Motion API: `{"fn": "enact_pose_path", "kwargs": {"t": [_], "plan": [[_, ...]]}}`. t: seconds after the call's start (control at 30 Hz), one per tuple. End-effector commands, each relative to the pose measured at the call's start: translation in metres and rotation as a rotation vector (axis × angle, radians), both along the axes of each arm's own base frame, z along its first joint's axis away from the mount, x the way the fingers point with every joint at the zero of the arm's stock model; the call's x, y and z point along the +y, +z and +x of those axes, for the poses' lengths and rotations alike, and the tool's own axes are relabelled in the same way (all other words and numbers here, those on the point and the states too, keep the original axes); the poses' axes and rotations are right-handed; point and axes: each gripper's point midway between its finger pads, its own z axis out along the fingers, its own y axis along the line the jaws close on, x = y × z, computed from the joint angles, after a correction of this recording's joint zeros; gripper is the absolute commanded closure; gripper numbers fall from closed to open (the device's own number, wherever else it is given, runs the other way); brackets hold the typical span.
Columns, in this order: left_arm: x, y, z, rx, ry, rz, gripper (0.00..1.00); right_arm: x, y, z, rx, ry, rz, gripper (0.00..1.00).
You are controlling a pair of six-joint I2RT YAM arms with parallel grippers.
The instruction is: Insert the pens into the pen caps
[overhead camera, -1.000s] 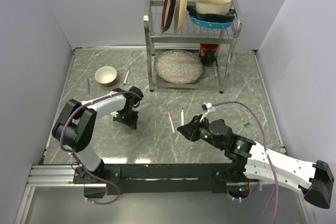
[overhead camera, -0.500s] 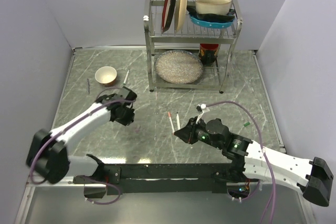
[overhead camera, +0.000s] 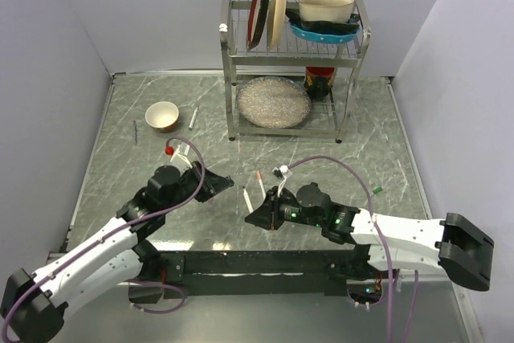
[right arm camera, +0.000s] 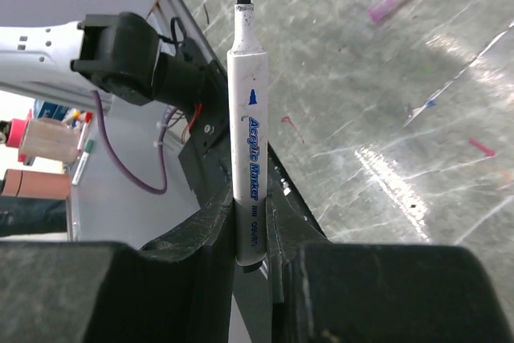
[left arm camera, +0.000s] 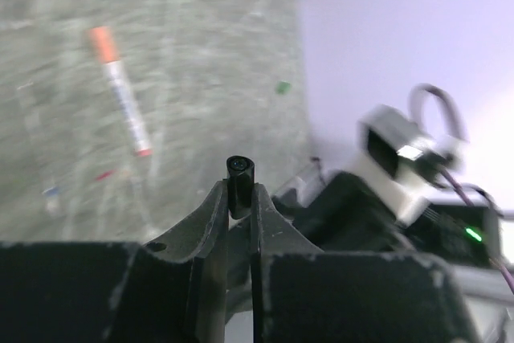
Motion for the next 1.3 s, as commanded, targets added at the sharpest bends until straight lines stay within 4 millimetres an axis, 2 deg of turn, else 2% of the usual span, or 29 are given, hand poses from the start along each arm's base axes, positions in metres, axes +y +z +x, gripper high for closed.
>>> {"fn": "enact_pose_path", "kwargs": {"t": [0.0,0.27,0.83,1.27], "plan": [[-0.016,0.070,-0.014,-0.309,-0.155,-0.142,0.99,0.022,0.044,-0.001,-0.048,0.022,0.139,1.00],[-0.014,0.089,-0.024,-0.395,-0.181,-0.200,0.99,0.029,0.051,-0.003,-0.044,0.031,0.149,1.00],[-0.014,0.075,-0.022,-0.385,-0.181,-0.159,0.99,0.028,0.067,0.002,-0.062,-0.006,0.183,1.00],[-0.015,0.066,-0.028,-0.378,-0.208,-0.166,0.99,0.028,0.073,0.005,-0.062,-0.024,0.196,1.00]]}}
